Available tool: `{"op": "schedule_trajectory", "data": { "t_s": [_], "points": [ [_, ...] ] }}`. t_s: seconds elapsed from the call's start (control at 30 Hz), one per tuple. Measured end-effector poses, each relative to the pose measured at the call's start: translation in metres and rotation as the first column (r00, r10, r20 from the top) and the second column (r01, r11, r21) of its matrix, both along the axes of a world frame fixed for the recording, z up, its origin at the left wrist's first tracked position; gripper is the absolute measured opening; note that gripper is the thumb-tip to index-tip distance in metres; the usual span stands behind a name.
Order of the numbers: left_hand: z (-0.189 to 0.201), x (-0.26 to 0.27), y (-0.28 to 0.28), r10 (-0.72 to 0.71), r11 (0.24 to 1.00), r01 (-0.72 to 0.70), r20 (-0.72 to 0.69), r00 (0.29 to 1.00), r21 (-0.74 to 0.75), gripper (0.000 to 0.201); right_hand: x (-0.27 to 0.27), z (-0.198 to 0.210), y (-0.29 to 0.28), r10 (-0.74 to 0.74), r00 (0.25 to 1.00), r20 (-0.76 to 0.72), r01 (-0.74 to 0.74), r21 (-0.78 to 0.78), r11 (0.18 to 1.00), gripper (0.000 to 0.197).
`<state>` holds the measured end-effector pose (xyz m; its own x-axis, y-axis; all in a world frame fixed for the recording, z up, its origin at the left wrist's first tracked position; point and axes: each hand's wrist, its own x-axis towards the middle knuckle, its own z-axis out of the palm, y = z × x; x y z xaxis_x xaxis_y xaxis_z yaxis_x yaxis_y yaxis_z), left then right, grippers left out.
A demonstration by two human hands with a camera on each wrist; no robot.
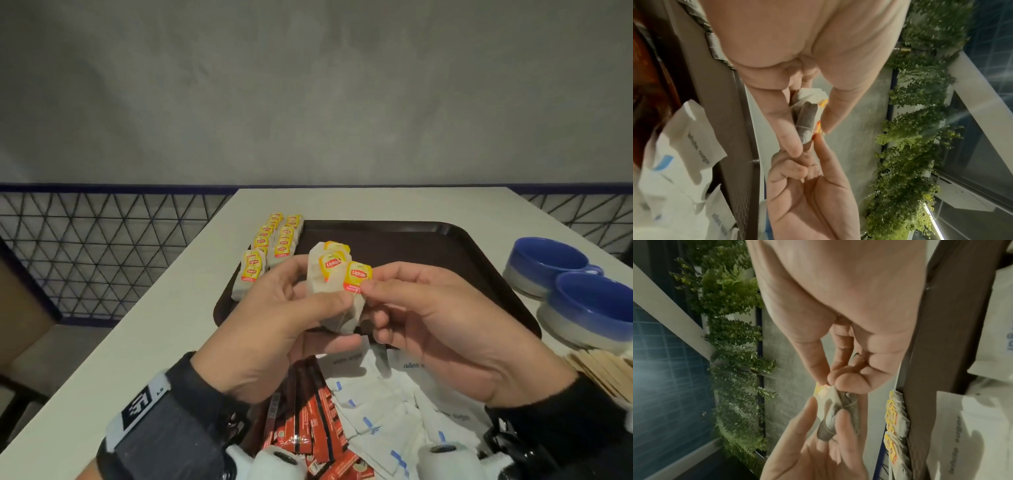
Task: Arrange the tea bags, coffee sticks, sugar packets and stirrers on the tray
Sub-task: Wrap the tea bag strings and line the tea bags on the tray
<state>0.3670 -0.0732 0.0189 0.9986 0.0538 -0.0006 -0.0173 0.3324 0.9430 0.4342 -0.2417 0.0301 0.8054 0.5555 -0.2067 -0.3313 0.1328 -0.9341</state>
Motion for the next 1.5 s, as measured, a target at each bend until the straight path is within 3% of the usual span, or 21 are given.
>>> {"op": "schedule_trajectory", "data": {
  "t_s": [0.23, 0.33, 0.5, 0.6, 0.7, 0.9, 1.0, 1.1, 1.2, 1.3, 1.4, 1.5],
  "points": [
    [0.001, 0.002, 0.006, 0.0, 0.991, -0.01, -0.076, 0.997, -0.135, 0.027, 0.001, 0.003, -0.001, 0.003, 1.0, -0.01, -0.003, 0.043, 0.999, 0.025],
    [0.002, 0.002, 0.008, -0.021, 0.984, 0.005, -0.088, 0.996, -0.177, 0.035, 0.001, 0.004, -0.003, 0.003, 1.0, -0.031, -0.001, 0.071, 0.997, 0.027],
    [-0.001, 0.001, 0.006, -0.043, 0.993, 0.035, -0.067, 0.997, -0.11, 0.052, 0.001, 0.004, -0.003, -0.017, 0.999, -0.042, 0.02, 0.082, 0.996, 0.025],
    [-0.001, 0.001, 0.005, -0.034, 0.992, 0.025, -0.072, 0.997, -0.126, 0.051, 0.0, 0.003, -0.002, -0.034, 0.998, -0.049, 0.038, 0.074, 0.997, 0.026],
    [-0.001, 0.001, 0.006, -0.01, 0.992, 0.001, -0.071, 0.997, -0.125, 0.05, 0.0, 0.001, -0.001, -0.046, 0.998, -0.042, 0.049, 0.055, 0.997, 0.039],
    [0.001, 0.004, 0.012, 0.038, 0.988, -0.053, -0.101, 0.994, -0.147, 0.035, 0.002, 0.0, -0.004, -0.052, 0.998, -0.025, 0.052, 0.003, 0.999, 0.029],
    [0.012, 0.007, 0.035, 0.089, 0.975, -0.104, -0.084, 0.992, -0.195, 0.03, 0.002, 0.008, -0.008, -0.064, 0.998, -0.028, 0.065, 0.03, 0.997, 0.03],
    [0.024, 0.008, 0.074, 0.187, 0.95, -0.2, -0.077, 0.979, -0.24, 0.03, 0.006, 0.025, -0.003, -0.085, 0.996, -0.034, 0.087, 0.06, 0.994, 0.019],
    [0.03, 0.006, 0.116, 0.282, 0.863, -0.295, -0.094, 0.955, -0.409, 0.029, 0.021, 0.046, 0.019, 0.019, 0.986, 0.163, 0.005, -0.144, 0.99, 0.015],
    [0.028, 0.003, 0.144, 0.356, 0.788, -0.354, -0.096, 0.93, -0.504, 0.03, 0.041, 0.061, 0.057, 0.243, 0.914, 0.326, -0.077, -0.448, 0.891, 0.019],
    [0.018, 0.004, 0.158, 0.4, 0.755, -0.408, -0.132, 0.907, -0.514, 0.032, 0.062, 0.056, 0.1, 0.44, 0.852, 0.283, -0.131, -0.7, 0.703, 0.022],
    [0.007, 0.005, 0.163, 0.372, 0.783, -0.414, -0.183, 0.91, -0.465, 0.027, 0.082, 0.033, 0.135, 0.558, 0.81, 0.18, -0.138, -0.866, 0.48, 0.016]
  ]
}}
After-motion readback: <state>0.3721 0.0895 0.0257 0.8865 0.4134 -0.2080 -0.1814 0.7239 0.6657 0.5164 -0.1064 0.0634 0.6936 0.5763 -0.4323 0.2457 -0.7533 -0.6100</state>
